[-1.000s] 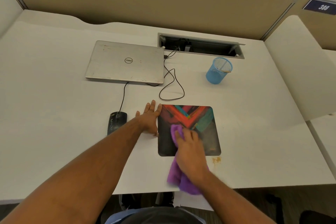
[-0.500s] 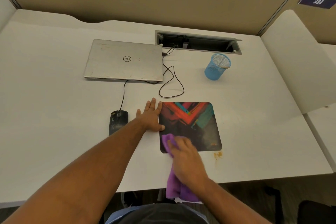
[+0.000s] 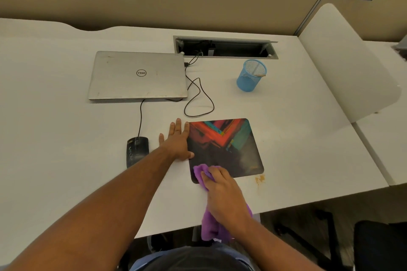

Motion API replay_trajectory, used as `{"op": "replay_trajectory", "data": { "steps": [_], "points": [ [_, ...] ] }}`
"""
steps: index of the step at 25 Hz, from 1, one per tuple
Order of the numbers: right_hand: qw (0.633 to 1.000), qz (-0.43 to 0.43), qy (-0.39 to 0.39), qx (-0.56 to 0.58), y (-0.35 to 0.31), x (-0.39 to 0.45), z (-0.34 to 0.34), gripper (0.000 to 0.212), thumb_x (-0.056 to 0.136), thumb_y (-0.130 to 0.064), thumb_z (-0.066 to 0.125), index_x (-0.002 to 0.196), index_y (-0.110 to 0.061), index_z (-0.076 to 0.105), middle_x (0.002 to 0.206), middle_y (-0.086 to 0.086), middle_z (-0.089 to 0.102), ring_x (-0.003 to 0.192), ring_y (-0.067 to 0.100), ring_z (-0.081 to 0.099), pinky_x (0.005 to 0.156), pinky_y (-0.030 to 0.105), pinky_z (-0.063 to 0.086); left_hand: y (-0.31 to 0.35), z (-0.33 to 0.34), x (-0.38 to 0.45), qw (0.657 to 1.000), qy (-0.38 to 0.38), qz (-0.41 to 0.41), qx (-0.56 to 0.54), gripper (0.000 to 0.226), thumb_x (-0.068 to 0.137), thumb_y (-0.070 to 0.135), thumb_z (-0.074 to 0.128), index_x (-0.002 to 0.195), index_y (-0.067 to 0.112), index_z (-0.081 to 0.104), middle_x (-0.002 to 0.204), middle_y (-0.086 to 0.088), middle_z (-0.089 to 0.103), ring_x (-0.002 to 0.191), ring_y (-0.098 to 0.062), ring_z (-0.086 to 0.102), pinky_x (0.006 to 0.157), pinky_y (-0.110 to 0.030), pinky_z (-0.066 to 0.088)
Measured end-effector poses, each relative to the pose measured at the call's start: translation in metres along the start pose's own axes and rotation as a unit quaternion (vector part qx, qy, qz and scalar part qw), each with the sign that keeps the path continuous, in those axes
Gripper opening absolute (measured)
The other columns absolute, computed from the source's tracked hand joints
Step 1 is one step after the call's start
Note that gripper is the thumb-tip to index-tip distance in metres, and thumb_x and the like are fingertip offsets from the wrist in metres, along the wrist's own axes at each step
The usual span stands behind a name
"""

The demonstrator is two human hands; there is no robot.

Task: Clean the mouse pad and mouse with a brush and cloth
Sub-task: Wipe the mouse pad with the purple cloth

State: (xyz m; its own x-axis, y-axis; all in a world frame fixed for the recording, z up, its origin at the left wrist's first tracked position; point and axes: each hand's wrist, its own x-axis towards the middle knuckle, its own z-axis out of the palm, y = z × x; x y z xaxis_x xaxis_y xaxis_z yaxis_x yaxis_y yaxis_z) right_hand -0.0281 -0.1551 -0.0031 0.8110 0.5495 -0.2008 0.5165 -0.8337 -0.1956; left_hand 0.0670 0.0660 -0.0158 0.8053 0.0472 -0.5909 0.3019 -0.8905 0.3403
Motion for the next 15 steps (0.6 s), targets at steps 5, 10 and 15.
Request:
{"op": "replay_trajectory", "data": {
  "steps": [5,10,15],
  "points": [
    [0.960,0.251,0.103,0.076,0.049,0.020,-0.028,0.043,0.101,-0.023,0.060,0.143,-0.016,0.052,0.139,0.007,0.059,0.121,0.025,0.058,0.100,0.034,0.053,0.003,0.004,-0.002,1.000,0.012,0.003,-0.003,0.116,0.087,0.047,0.070,0.155,0.025,-0.021,0.159,-0.004,-0.033,0.148,-0.029,-0.023,0.117,-0.058,-0.004],
    [0.991,0.105,0.074,0.041,-0.028,0.005,-0.005,0.068,0.072,-0.027,0.092,0.134,-0.014,0.066,0.129,0.008,0.068,0.113,0.029,0.068,0.090,0.037,0.060,0.009,0.004,-0.007,0.999,0.038,0.024,0.027,0.110,0.089,0.040,0.069,0.156,0.020,-0.016,0.161,-0.003,-0.029,0.149,-0.029,-0.022,0.116,-0.061,-0.001],
    [0.961,0.229,0.117,0.103,0.033,0.037,-0.027,0.036,0.107,-0.027,0.048,0.142,-0.020,0.057,0.130,0.004,0.063,0.118,0.021,0.059,0.099,0.033,0.054,0.023,0.018,-0.015,0.990,0.032,0.116,0.077,0.094,0.096,0.023,0.056,0.157,0.019,-0.015,0.163,-0.004,-0.024,0.149,-0.024,-0.021,0.116,-0.056,-0.009]
  ]
}}
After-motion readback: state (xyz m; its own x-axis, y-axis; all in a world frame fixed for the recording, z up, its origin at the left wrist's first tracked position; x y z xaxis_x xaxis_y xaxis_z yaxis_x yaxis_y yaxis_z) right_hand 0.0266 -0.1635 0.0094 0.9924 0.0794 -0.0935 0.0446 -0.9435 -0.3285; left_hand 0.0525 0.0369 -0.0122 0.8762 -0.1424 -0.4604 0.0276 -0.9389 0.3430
